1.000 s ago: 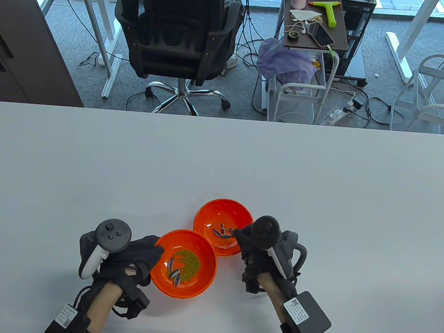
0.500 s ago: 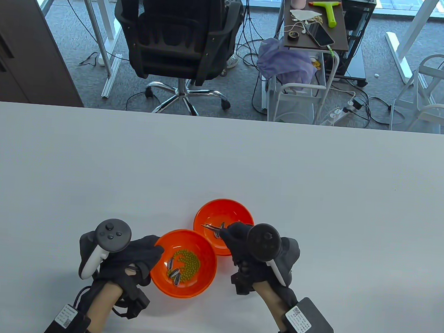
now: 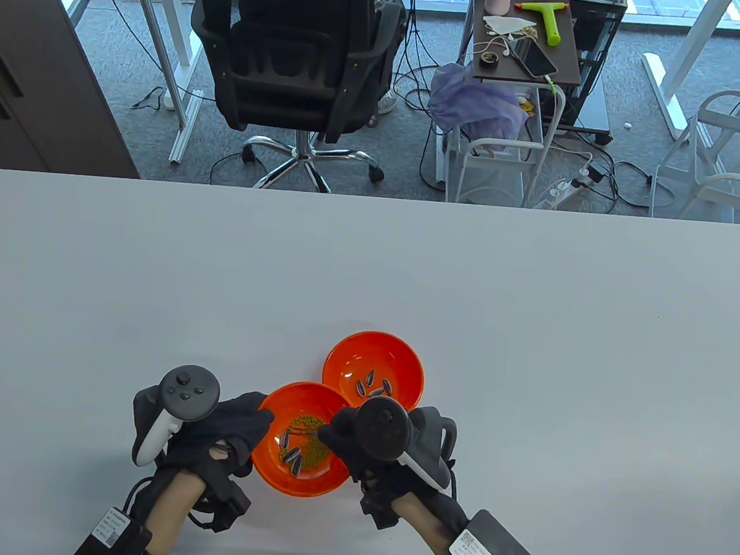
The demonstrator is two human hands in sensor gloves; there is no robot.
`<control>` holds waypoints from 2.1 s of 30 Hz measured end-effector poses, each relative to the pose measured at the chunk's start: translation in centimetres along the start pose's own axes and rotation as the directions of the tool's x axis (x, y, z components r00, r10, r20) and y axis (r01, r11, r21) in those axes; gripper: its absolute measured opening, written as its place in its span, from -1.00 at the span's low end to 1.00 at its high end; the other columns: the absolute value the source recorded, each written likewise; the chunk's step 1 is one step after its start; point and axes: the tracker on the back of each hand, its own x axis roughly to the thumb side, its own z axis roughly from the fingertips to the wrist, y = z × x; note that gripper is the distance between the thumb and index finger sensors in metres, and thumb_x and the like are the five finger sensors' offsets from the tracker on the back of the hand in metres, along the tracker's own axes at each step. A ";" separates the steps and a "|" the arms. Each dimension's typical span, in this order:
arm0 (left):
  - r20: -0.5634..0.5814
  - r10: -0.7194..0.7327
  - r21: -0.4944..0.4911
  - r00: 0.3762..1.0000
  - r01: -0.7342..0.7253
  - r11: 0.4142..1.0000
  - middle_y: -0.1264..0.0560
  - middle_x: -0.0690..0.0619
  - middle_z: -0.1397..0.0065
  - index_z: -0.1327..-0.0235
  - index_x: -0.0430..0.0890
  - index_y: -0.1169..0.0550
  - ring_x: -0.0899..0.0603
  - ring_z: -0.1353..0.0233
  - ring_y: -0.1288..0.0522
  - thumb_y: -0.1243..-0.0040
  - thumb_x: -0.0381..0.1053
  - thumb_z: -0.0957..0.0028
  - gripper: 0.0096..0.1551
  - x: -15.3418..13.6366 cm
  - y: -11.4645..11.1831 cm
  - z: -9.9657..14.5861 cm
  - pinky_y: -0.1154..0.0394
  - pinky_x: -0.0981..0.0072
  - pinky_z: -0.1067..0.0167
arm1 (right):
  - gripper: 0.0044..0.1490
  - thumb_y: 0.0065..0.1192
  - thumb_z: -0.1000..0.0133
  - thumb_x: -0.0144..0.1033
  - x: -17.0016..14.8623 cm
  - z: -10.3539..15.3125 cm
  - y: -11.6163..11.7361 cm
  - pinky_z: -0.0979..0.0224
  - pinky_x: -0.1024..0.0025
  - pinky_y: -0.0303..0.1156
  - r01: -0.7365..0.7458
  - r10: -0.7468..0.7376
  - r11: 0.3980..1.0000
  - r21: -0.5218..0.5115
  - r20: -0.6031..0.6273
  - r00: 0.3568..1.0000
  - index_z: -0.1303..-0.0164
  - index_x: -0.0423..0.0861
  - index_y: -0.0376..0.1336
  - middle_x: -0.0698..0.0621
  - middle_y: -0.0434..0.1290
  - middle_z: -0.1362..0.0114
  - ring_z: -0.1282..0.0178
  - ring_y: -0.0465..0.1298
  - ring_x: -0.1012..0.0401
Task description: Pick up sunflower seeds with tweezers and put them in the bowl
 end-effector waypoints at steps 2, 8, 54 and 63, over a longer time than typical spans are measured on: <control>0.002 0.000 0.002 1.000 0.000 1.000 -0.77 -0.02 0.36 -0.17 -0.10 -0.62 0.04 0.61 -0.72 -0.21 0.12 -0.02 -0.46 0.0 0.0 0.0 -0.71 0.20 0.43 | -0.52 0.46 0.25 0.18 0.3 0.1 0.4 0.08 0.28 0.65 -0.031 0.031 0.999 0.015 -0.002 1.000 0.44 0.09 0.71 0.34 0.60 0.53 0.60 0.61 0.29; 0.009 -0.005 0.000 1.000 0.005 1.000 -0.77 -0.02 0.36 -0.18 -0.11 -0.62 0.04 0.61 -0.72 -0.21 0.12 -0.01 -0.46 0.2 -0.2 0.0 -0.71 0.20 0.44 | -0.51 0.45 0.25 0.20 1.2 0.4 0.9 0.10 0.28 0.65 -0.088 0.088 0.996 -0.013 0.017 0.996 0.45 0.10 0.72 0.33 0.61 0.54 0.62 0.61 0.29; -0.015 0.006 0.003 1.000 -0.006 1.000 -0.77 -0.02 0.36 -0.18 -0.11 -0.62 0.04 0.61 -0.72 -0.21 0.12 -0.02 -0.46 0.0 0.2 0.1 -0.71 0.20 0.43 | -0.59 0.53 0.29 0.10 -6.6 -1.9 -3.2 0.11 0.29 0.66 -0.056 0.006 0.976 -0.212 -0.229 0.973 0.55 0.05 0.73 0.31 0.59 0.57 0.64 0.59 0.28; -0.015 0.008 0.002 1.000 -0.008 1.000 -0.77 -0.02 0.36 -0.18 -0.11 -0.62 0.04 0.61 -0.72 -0.21 0.12 -0.02 -0.46 0.0 0.2 0.1 -0.71 0.20 0.43 | -0.59 0.53 0.29 0.10 -8.3 -2.5 -2.1 0.11 0.29 0.66 -0.159 0.102 0.970 -0.182 -0.287 0.952 0.55 0.05 0.73 0.31 0.59 0.57 0.64 0.59 0.28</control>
